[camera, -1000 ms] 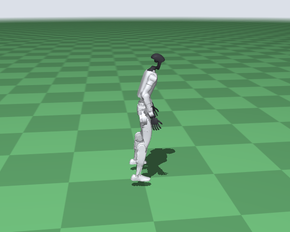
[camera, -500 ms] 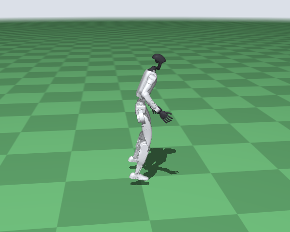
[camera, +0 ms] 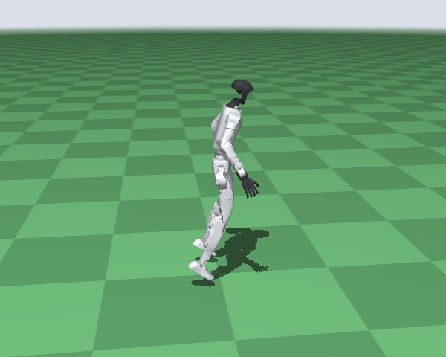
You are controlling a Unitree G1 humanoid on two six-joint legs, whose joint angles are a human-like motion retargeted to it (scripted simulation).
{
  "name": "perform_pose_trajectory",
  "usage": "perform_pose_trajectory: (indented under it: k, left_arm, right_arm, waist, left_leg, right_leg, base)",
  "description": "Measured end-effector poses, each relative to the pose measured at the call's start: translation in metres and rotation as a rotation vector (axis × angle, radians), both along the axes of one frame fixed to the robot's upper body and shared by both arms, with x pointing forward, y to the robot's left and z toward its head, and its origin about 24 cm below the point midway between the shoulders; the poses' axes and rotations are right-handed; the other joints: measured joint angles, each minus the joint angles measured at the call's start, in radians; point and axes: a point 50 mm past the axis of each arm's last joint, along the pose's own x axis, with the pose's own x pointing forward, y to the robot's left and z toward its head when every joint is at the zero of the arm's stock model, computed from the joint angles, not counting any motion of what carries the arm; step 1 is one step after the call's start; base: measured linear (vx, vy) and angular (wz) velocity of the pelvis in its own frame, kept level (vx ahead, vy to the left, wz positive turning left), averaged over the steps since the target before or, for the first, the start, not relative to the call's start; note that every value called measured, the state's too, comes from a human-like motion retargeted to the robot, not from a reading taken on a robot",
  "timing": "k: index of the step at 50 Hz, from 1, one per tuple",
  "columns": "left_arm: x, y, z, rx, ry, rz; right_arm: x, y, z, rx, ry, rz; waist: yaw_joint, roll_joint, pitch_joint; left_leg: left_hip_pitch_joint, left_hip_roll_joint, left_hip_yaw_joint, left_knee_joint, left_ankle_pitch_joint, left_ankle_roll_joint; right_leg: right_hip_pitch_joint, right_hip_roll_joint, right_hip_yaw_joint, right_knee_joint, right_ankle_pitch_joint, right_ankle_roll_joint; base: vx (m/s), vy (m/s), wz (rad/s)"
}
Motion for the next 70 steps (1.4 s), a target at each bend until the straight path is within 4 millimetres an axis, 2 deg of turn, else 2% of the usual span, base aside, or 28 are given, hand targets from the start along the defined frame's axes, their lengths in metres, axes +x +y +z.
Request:
perform_pose_trajectory:
  k: [2,4,5,7,8,10,13,15,18,22,25,27,33,37,40,42,45,48,50,53,56,58,60,62,63,65,67,70]
  left_arm:
    - [0.011,-0.001,0.012,0.013,-0.072,-0.092]
    - [0.026,0.003,0.028,0.053,-0.152,-0.153]
    - [0.036,0.007,0.036,0.077,-0.197,-0.159]
    - [0.061,0.016,0.048,0.108,-0.275,-0.060]
    - [0.064,0.019,0.045,0.105,-0.272,0.019]
    - [0.059,0.014,0.027,0.060,-0.219,0.204]
    - [0.064,-0.009,0.004,-0.043,-0.157,0.363]
    - [0.070,-0.021,0.000,-0.058,-0.140,0.305]
    - [0.083,-0.026,0.010,0.035,-0.159,0.013]
    - [0.080,-0.028,0.018,0.086,-0.157,-0.292]
    - [0.081,-0.028,0.020,0.048,-0.169,-0.325]
    - [0.093,-0.025,0.023,0.064,-0.184,-0.299]
    - [0.139,-0.015,0.039,0.201,-0.238,-0.131]
    - [0.146,-0.029,0.045,0.078,-0.356,0.037]
    - [0.148,-0.047,0.049,-0.046,-0.448,0.052]
    - [0.155,-0.056,0.059,-0.081,-0.500,-0.019]
    - [0.167,-0.065,0.079,-0.054,-0.562,-0.161]
    - [0.181,-0.073,0.091,-0.005,-0.573,-0.244]
    - [0.196,-0.074,0.093,0.029,-0.544,-0.253]
    - [0.208,-0.063,0.079,0.109,-0.397,-0.257]
    - [0.196,-0.040,0.065,0.271,-0.261,-0.323]
    - [0.174,-0.023,0.058,0.388,-0.221,-0.381]
    - [0.144,-0.009,0.052,0.445,-0.197,-0.455]
    - [0.105,-0.002,0.039,0.398,-0.128,-0.550]
    - [0.081,-0.001,0.031,0.344,-0.068,-0.603]
    - [0.053,0.001,0.018,0.240,0.034,-0.641]
    - [0.026,0.000,0.003,0.170,0.138,-0.598]
    - [-0.008,0.000,-0.014,0.145,0.303,-0.527]
  right_arm:
    - [0.015,0.006,0.030,-0.036,-0.148,0.124]
    - [0.030,0.010,0.063,-0.101,-0.309,0.193]
    - [0.037,0.011,0.078,-0.135,-0.386,0.197]
    - [0.052,0.016,0.091,-0.140,-0.502,0.090]
    - [0.054,0.021,0.085,-0.100,-0.512,0.015]
    - [0.048,0.036,0.057,0.018,-0.447,-0.135]
    - [0.039,0.056,0.019,0.141,-0.288,-0.203]
    - [0.025,0.055,0.004,0.105,-0.202,-0.154]
    - [-0.004,0.037,-0.009,0.004,-0.114,-0.113]
    - [-0.059,0.015,-0.032,0.099,0.041,-0.180]
    - [-0.084,0.007,-0.044,0.170,0.141,-0.224]
    - [-0.087,0.007,-0.050,0.179,0.189,-0.244]
    - [-0.069,0.023,-0.056,0.140,0.209,-0.227]
    - [-0.059,0.024,-0.043,0.103,0.173,-0.066]
    - [-0.057,0.022,-0.039,0.112,0.203,0.034]
    - [-0.054,0.020,-0.038,0.130,0.230,0.085]
    - [-0.048,0.023,-0.036,0.147,0.225,0.128]
    - [-0.034,0.025,-0.037,0.113,0.190,0.090]
    - [-0.011,0.023,-0.036,0.048,0.164,0.013]
    - [0.029,0.017,-0.026,-0.036,0.131,-0.098]
    - [0.059,0.016,0.001,-0.071,-0.052,-0.122]
    - [0.057,0.018,0.019,-0.030,-0.182,-0.063]
    - [0.034,0.017,0.031,0.064,-0.224,0.026]
    - [-0.010,0.012,0.024,0.179,-0.151,0.064]
    - [-0.037,0.011,0.015,0.232,-0.077,0.069]
    - [-0.075,0.011,-0.006,0.291,0.080,0.060]
    - [-0.108,0.014,-0.031,0.284,0.271,0.055]
    - [-0.136,0.009,-0.054,0.242,0.497,0.045]
  waist:
    - [0.008,-0.008,-0.018]
    - [0.038,-0.015,0.010]
    - [0.054,-0.029,0.038]
    - [0.054,-0.067,0.150]
    - [0.048,-0.073,0.187]
    - [0.042,-0.073,0.199]
    - [0.033,-0.082,0.199]
    - [0.027,-0.091,0.199]
    - [0.040,-0.087,0.192]
    - [0.042,-0.043,0.078]
    - [0.022,-0.022,-0.002]
    - [0.018,-0.034,-0.029]
    - [0.057,-0.089,-0.021]
    - [0.057,-0.075,0.003]
    - [0.037,-0.067,0.040]
    - [0.026,-0.058,0.105]
    - [0.014,-0.043,0.195]
    - [-0.002,-0.026,0.199]
    - [-0.021,-0.013,0.199]
    - [-0.052,-0.013,0.189]
    - [-0.059,-0.026,0.151]
    - [-0.052,-0.041,0.113]
    - [-0.035,-0.067,0.058]
    - [-0.015,-0.089,-0.054]
    - [-0.005,-0.091,-0.117]
    - [0.017,-0.075,-0.178]
    - [0.040,-0.071,-0.183]
    - [0.045,-0.044,-0.063]
  left_leg:
    - [-0.014,-0.041,-0.027,-0.289,0.069,-0.001]
    - [-0.042,-0.056,-0.033,-0.380,0.021,0.034]
    - [-0.062,-0.076,-0.021,-0.372,-0.064,0.086]
    - [-0.203,-0.121,-0.001,-0.044,-0.427,0.292]
    - [-0.316,-0.117,0.001,0.198,-0.574,0.377]
    - [-0.514,-0.082,0.002,0.535,-0.691,0.441]
    - [-0.546,-0.057,0.010,0.522,-0.656,0.370]
    - [-0.448,-0.075,0.016,0.338,-0.585,0.342]
    - [-0.231,-0.094,0.018,-0.016,-0.441,0.283]
    - [-0.057,-0.053,0.035,-0.298,-0.344,0.135]
    - [-0.008,-0.026,0.052,-0.361,-0.345,0.072]
    - [0.010,-0.033,0.059,-0.378,-0.352,0.065]
    - [0.018,-0.071,0.067,-0.340,-0.339,0.090]
    - [-0.025,-0.056,0.078,-0.268,-0.342,0.098]
    - [-0.057,-0.057,0.064,-0.207,-0.403,0.137]
    - [-0.082,-0.061,0.022,-0.094,-0.489,0.189]
    - [-0.208,-0.052,-0.034,0.252,-0.633,0.296]
    - [-0.464,-0.030,-0.066,0.707,-0.799,0.380]
    - [-0.627,-0.020,-0.088,0.933,-0.874,0.411]
    - [-0.754,-0.025,-0.106,1.059,-0.909,0.426]
    - [-0.719,-0.039,-0.102,0.936,-0.855,0.416]
    - [-0.568,-0.051,-0.083,0.682,-0.757,0.393]
    - [-0.334,-0.074,-0.063,0.275,-0.509,0.342]
    - [-0.127,-0.091,-0.088,-0.200,-0.075,0.206]
    - [-0.071,-0.082,-0.114,-0.344,0.081,0.104]
    - [0.003,-0.033,-0.150,-0.416,0.188,-0.001]
    - [0.052,-0.026,-0.153,-0.285,0.202,0.012]
    - [0.089,-0.040,-0.105,0.226,0.113,0.160]
  right_leg:
    - [-0.039,-0.021,-0.055,-0.205,0.055,0.020]
    - [-0.084,-0.028,-0.059,-0.271,-0.034,0.010]
    - [-0.105,-0.051,-0.047,-0.272,-0.131,-0.005]
    - [-0.197,-0.078,-0.049,-0.027,-0.486,-0.135]
    - [-0.284,-0.066,-0.042,0.181,-0.650,-0.200]
    - [-0.468,-0.024,-0.025,0.513,-0.804,-0.274]
    - [-0.516,-0.006,-0.011,0.506,-0.754,-0.243]
    - [-0.429,-0.025,-0.010,0.327,-0.672,-0.213]
    - [-0.262,-0.048,-0.021,0.043,-0.486,-0.160]
    - [-0.169,-0.017,-0.054,-0.114,-0.311,-0.072]
    - [-0.154,-0.004,-0.101,-0.134,-0.321,-0.048]
    - [-0.154,-0.018,-0.124,-0.146,-0.364,-0.039]
    - [-0.164,-0.050,-0.098,-0.122,-0.394,-0.053]
    - [-0.160,-0.043,-0.089,-0.152,-0.374,-0.059]
    - [-0.160,-0.041,-0.079,-0.155,-0.389,-0.059]
    - [-0.172,-0.026,-0.054,-0.061,-0.447,-0.084]
    - [-0.273,0.017,-0.016,0.261,-0.616,-0.143]
    - [-0.492,0.049,-0.039,0.673,-0.818,-0.196]
    - [-0.637,0.056,-0.069,0.893,-0.914,-0.234]
    - [-0.763,0.046,-0.091,1.038,-0.960,-0.267]
    - [-0.738,0.029,-0.098,0.931,-0.906,-0.263]
    - [-0.599,0.010,-0.101,0.691,-0.795,-0.234]
    - [-0.386,-0.018,-0.090,0.316,-0.545,-0.185]
    - [-0.217,-0.043,-0.062,-0.083,-0.152,-0.092]
    - [-0.173,-0.045,-0.051,-0.208,0.015,-0.013]
    - [-0.105,0.018,-0.083,-0.294,0.190,0.020]
    - [-0.021,0.030,-0.043,-0.260,0.234,0.020]
    - [0.115,0.069,0.066,0.074,0.160,-0.005]
  base:
    - [-0.20,-0.01,0.23]
    - [-0.34,0.03,-0.18]
    - [-0.45,0.08,-0.11]
    - [-0.45,0.05,0.25]
    - [-0.39,0.03,0.25]
    - [-0.27,0.02,-0.03]
    - [-0.07,0.02,-0.31]
    - [0.07,0.02,-0.21]
    - [0.15,0.01,-0.20]
    - [0.18,0.00,-0.04]
    - [0.13,-0.01,0.07]
    - [0.08,-0.06,-0.01]
    - [0.06,-0.08,-0.23]
    - [0.02,-0.02,-0.12]
    - [-0.04,-0.03,0.05]
    - [-0.11,-0.04,0.08]
    - [-0.14,-0.04,0.15]
    - [-0.14,-0.02,0.33]
    - [-0.13,-0.01,0.40]
    - [-0.09,-0.03,0.31]
    - [0.08,-0.05,0.06]
    - [0.33,-0.10,-0.01]
    - [0.50,-0.11,-0.04]
    - [0.51,-0.09,0.05]
    - [0.44,-0.16,0.06]
    - [0.36,-0.30,-0.07]
    - [0.17,-0.12,-0.31]
    - [0.02,0.16,-0.14]
